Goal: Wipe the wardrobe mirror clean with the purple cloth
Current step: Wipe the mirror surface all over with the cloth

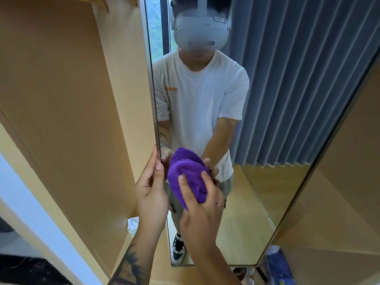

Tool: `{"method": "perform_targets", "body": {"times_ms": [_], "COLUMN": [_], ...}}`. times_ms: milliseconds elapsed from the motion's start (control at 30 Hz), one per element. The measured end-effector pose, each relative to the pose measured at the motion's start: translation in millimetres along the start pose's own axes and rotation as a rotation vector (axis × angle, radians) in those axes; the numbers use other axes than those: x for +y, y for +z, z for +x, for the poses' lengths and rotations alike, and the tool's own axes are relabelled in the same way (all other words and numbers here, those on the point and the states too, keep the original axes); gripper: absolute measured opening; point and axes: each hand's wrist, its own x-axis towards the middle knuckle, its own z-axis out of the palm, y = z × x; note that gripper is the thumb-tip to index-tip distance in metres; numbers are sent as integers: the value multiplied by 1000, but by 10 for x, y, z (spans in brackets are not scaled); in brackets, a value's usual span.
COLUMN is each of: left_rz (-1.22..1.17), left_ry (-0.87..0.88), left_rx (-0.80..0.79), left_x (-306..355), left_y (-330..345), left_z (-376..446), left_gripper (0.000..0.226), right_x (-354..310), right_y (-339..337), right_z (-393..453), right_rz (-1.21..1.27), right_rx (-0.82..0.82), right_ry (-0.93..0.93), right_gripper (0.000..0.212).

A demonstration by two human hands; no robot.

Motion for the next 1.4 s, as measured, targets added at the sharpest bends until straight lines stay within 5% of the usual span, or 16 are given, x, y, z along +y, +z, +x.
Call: {"method": "perform_targets", "body": {"times_ms": [167, 300, 400, 533, 733, 900, 1000, 1167, 1300, 1400], "left_rz": [17, 48, 45, 33, -95, -174, -197, -103, -65, -80], "left_ry": [0, -11, -25, -29, -110, -119, -89, -83, -94, -100], "left_rx": [31, 41, 52, 34, 15, 8, 1, 72, 64, 54], "left_x": [-22, -5, 23, 29, -35, -79, -112, -140, -119, -129], "left_y": [-22, -9, -3, -16, -104, -130, -107, -71, -71, -76], "left_z": [-24, -43, -67, -68, 5, 23, 11, -38, -92, -92], "left_gripper": [38, 37, 37, 40, 43, 42, 50, 45, 53, 45], "right_x": [362, 943, 1062, 616, -225, 57, 558, 1169, 704, 262], "right_y": [-258, -658, -805, -499, 0, -59, -325, -745, -494, -172], "right_z": [100, 279, 441, 436, -76, -78, -27, 227, 241, 9], "right_rz": [-103, 8, 90, 205, 78, -5, -22, 150, 264, 288], "right_rx": [-17, 176, 379, 415, -81, -79, 32, 375, 414, 227], "right_ry": [-80, 423, 604, 561, 90, -25, 161, 626, 604, 419], "right_gripper": [60, 65, 74, 76, 77, 68, 80, 69, 77, 89]}}
